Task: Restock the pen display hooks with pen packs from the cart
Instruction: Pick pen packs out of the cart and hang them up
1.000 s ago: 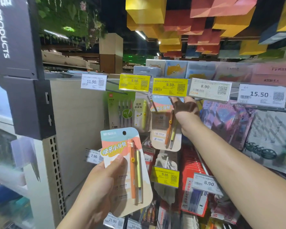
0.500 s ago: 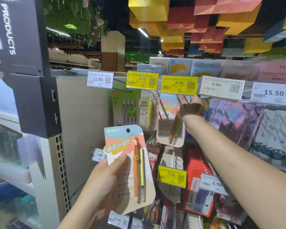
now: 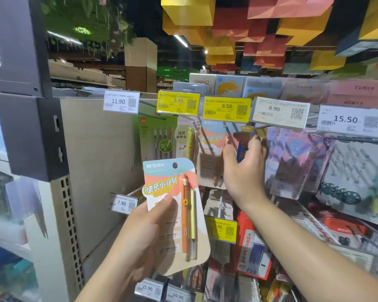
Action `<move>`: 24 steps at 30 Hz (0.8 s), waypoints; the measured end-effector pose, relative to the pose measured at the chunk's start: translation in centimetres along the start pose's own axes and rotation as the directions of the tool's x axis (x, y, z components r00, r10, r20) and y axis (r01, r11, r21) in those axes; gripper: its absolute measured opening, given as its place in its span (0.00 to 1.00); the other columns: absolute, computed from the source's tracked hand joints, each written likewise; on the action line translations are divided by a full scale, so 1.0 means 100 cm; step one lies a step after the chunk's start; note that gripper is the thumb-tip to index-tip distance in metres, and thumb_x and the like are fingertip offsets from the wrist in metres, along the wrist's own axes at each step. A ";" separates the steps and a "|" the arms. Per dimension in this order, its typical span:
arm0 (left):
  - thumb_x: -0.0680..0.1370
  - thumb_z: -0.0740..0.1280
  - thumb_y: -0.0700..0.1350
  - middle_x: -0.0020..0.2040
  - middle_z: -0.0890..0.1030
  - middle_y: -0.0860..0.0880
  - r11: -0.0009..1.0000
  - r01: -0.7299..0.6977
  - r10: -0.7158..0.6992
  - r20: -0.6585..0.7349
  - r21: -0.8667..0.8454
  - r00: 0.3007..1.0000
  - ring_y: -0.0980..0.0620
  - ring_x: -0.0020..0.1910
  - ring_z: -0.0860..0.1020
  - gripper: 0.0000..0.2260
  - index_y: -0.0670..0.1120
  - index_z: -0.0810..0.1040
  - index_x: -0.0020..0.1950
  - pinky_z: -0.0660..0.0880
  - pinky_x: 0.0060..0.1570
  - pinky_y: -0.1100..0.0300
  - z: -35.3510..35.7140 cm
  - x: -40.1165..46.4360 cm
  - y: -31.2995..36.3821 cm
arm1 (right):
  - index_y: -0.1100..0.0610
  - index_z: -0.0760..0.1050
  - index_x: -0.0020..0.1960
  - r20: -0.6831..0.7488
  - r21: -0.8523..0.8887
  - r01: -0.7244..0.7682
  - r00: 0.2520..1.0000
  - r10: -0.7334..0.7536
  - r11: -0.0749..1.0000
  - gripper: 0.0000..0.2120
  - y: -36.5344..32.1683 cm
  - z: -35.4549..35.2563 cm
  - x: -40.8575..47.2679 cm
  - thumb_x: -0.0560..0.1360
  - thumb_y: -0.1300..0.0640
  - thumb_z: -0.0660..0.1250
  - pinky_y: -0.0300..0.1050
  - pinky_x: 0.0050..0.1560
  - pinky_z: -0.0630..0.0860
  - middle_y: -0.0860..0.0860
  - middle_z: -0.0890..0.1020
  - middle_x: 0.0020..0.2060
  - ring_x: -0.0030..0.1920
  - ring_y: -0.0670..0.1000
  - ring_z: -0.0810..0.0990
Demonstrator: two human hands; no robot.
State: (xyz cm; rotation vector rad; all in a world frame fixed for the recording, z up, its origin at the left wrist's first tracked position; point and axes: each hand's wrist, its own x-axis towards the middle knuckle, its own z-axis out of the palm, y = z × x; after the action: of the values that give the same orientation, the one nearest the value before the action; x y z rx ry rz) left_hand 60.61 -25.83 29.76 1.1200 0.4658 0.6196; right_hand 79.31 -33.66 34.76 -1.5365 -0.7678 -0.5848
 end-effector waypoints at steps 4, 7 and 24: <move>0.83 0.65 0.45 0.51 0.87 0.39 1.000 -0.022 0.023 0.032 -0.022 0.999 0.42 0.43 0.86 0.11 0.42 0.84 0.57 0.83 0.43 0.49 0.003 0.003 -0.002 | 0.46 0.73 0.52 0.112 0.212 -0.056 0.993 0.033 0.976 0.04 -0.006 -0.003 -0.012 0.79 0.49 0.66 0.57 0.49 0.80 0.46 0.80 0.46 0.45 0.52 0.81; 0.79 0.68 0.47 0.53 0.87 0.38 0.999 -0.047 0.049 0.074 -0.027 0.996 0.40 0.45 0.86 0.13 0.42 0.84 0.58 0.84 0.43 0.47 0.006 0.003 -0.003 | 0.47 0.76 0.53 0.384 0.258 -0.285 0.907 0.173 0.923 0.04 -0.015 -0.006 -0.015 0.80 0.49 0.69 0.46 0.46 0.80 0.46 0.81 0.44 0.42 0.47 0.81; 0.81 0.68 0.44 0.55 0.87 0.41 0.975 -0.193 0.164 0.226 0.111 0.960 0.42 0.48 0.85 0.10 0.45 0.85 0.59 0.80 0.46 0.51 0.032 0.029 0.019 | 0.56 0.85 0.50 0.528 0.423 -0.456 0.826 0.197 0.783 0.04 -0.012 -0.020 -0.007 0.79 0.57 0.72 0.58 0.58 0.78 0.61 0.87 0.47 0.47 0.56 0.82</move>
State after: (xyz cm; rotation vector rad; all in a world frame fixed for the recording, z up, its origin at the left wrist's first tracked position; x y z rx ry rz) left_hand 64.40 -25.54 32.61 1.3497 0.2218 0.6224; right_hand 78.05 -35.70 35.28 -1.2370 -0.8870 0.2798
